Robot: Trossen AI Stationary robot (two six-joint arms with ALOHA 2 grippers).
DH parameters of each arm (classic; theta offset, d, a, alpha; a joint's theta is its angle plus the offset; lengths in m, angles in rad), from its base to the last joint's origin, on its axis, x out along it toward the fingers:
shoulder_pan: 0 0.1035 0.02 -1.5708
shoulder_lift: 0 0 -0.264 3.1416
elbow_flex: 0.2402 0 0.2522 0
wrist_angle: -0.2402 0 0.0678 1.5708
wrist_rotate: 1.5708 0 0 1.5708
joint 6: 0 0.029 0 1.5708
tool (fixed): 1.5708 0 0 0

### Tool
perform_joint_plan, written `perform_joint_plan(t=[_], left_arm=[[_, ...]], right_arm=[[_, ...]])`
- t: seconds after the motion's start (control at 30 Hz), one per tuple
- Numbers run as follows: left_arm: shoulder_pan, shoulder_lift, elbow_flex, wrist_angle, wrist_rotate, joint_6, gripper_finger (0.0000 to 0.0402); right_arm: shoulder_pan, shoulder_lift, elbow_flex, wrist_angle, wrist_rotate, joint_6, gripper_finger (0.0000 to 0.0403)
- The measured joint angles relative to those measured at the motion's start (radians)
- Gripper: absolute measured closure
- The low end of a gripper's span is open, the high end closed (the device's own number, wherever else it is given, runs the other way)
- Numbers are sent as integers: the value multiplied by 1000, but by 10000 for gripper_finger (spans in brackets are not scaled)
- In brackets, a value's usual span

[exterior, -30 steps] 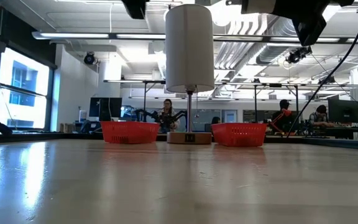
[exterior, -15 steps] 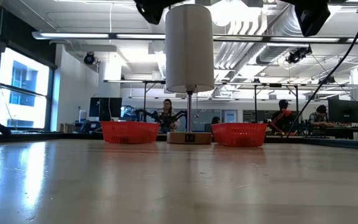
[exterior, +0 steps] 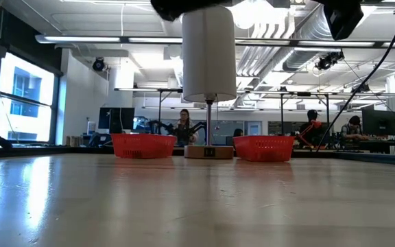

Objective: Sort adapters and digital timers
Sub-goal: Put the white charger adapter into the right red bin

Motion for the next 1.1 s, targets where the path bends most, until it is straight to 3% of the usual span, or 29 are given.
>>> perform_joint_plan(t=[0.2, 0.53, 0.73, 0.97, 1.1], left_arm=[[-1, 0, 1, 39, 49, -2, 64], [-10, 1, 1, 122, -167, 524, 64], [-10, 50, 1, 213, -144, 700, 64], [-15, 140, 0, 466, -150, 905, 64], [-14, 160, 0, 512, -152, 941, 64]], right_arm=[[0, 0, 0, 1, -13, 6, 283], [-2, 0, 0, 9, -65, 41, 285], [-13, 0, 0, 17, -88, 46, 285], [-42, 0, 0, 24, -146, 70, 285], [-42, 0, 0, 25, -152, 70, 285]])
